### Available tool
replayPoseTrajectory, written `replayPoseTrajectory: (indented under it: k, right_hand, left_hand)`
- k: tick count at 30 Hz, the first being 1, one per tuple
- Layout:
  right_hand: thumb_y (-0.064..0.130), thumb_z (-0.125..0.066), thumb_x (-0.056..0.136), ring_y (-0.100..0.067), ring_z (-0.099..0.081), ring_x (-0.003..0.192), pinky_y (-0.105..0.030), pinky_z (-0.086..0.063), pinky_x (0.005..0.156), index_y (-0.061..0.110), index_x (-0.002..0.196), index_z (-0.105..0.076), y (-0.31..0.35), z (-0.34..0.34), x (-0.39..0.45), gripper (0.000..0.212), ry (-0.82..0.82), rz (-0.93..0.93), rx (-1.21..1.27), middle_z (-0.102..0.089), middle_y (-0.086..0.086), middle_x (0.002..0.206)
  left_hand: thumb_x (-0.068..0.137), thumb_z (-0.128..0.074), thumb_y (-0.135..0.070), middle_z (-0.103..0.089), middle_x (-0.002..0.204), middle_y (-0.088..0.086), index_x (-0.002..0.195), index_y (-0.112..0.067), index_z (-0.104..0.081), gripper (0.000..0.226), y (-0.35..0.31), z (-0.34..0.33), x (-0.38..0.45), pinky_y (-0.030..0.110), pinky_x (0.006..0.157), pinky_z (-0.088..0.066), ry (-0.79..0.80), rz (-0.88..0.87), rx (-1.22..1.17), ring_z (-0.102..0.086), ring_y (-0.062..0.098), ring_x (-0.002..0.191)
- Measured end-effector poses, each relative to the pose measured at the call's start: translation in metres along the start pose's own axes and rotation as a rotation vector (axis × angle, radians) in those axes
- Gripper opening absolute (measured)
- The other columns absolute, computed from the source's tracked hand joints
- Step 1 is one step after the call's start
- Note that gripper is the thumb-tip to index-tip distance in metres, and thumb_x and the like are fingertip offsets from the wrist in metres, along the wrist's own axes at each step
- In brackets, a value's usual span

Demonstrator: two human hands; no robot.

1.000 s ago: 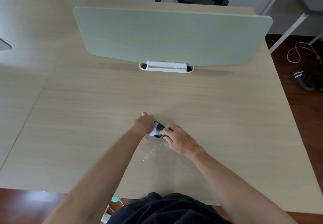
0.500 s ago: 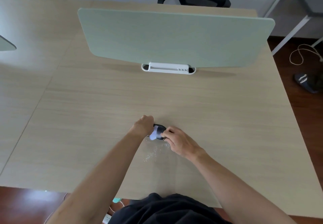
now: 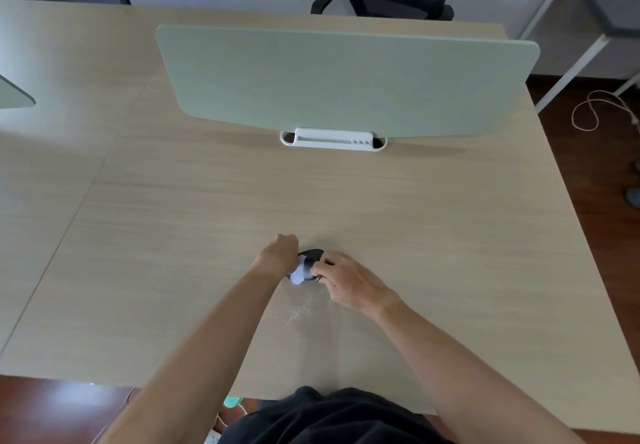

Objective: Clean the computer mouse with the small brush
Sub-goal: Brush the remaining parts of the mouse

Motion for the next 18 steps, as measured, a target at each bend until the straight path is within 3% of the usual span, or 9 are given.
replayPoseTrajectory:
  k: [2,4,7,13,16,18]
  right_hand:
    - [-0.001,-0.056,0.089,-0.027,-0.049,0.080,-0.046,-0.050,0.068,0.012,0.093,-0.059,-0.012,0.005,-0.006,0.015,0.030,-0.025,-0.037,-0.050,-0.003,0.090]
    - [0.002,-0.057,0.091,-0.026,-0.049,0.081,-0.047,-0.050,0.072,0.010,0.092,-0.060,-0.027,0.013,-0.016,0.009,0.038,-0.047,-0.062,-0.051,-0.005,0.089]
    - [0.000,-0.056,0.089,-0.028,-0.051,0.084,-0.046,-0.050,0.074,0.009,0.092,-0.062,-0.036,0.017,-0.021,0.010,-0.007,-0.042,-0.076,-0.054,-0.006,0.090]
    - [-0.007,-0.057,0.082,-0.024,-0.050,0.084,-0.043,-0.051,0.065,0.015,0.098,-0.062,-0.003,-0.004,-0.001,0.028,0.050,0.079,-0.056,-0.053,-0.001,0.094]
    - [-0.005,-0.059,0.082,-0.026,-0.053,0.086,-0.043,-0.052,0.073,0.012,0.099,-0.064,-0.023,0.006,-0.001,0.025,0.045,0.011,-0.097,-0.057,-0.004,0.093]
    - [-0.009,-0.060,0.080,-0.032,-0.058,0.088,-0.041,-0.052,0.076,0.007,0.098,-0.068,-0.040,0.016,-0.007,0.025,-0.008,-0.036,-0.110,-0.062,-0.009,0.093]
  left_hand:
    - [0.090,-0.054,-0.007,-0.062,0.091,0.014,0.096,0.006,-0.061,0.015,0.002,0.000,0.000,0.033,0.068,-0.045,0.014,0.002,-0.021,-0.059,0.033,0.080]
    - [0.088,-0.058,-0.009,-0.053,0.069,0.008,0.072,0.000,-0.054,0.018,0.003,-0.001,0.000,0.030,0.061,-0.041,0.014,0.020,-0.051,-0.054,0.030,0.070]
    - [0.085,-0.058,-0.006,-0.048,0.062,0.007,0.060,-0.006,-0.042,0.030,0.004,-0.002,0.000,0.028,0.053,-0.038,-0.004,0.061,-0.093,-0.051,0.028,0.060]
    - [0.090,-0.057,-0.011,-0.059,0.081,0.014,0.074,-0.003,-0.054,0.019,0.005,-0.005,0.000,0.030,0.063,-0.048,0.016,0.101,-0.186,-0.063,0.033,0.069]
    - [0.091,-0.060,-0.012,-0.063,0.101,0.022,0.085,-0.001,-0.055,0.013,0.006,-0.006,-0.001,0.030,0.058,-0.051,0.024,0.117,-0.229,-0.063,0.031,0.057]
    - [0.090,-0.060,-0.012,-0.062,0.105,0.025,0.076,-0.003,-0.047,0.022,0.007,-0.009,-0.001,0.032,0.061,-0.051,0.034,0.129,-0.247,-0.060,0.027,0.052]
Point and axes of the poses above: each hand's wrist, its own x-axis towards the middle knuckle, its own z-axis out of the back of the hand, y = z × x, the point moved 3 cm from there along x, towards the middle knuckle
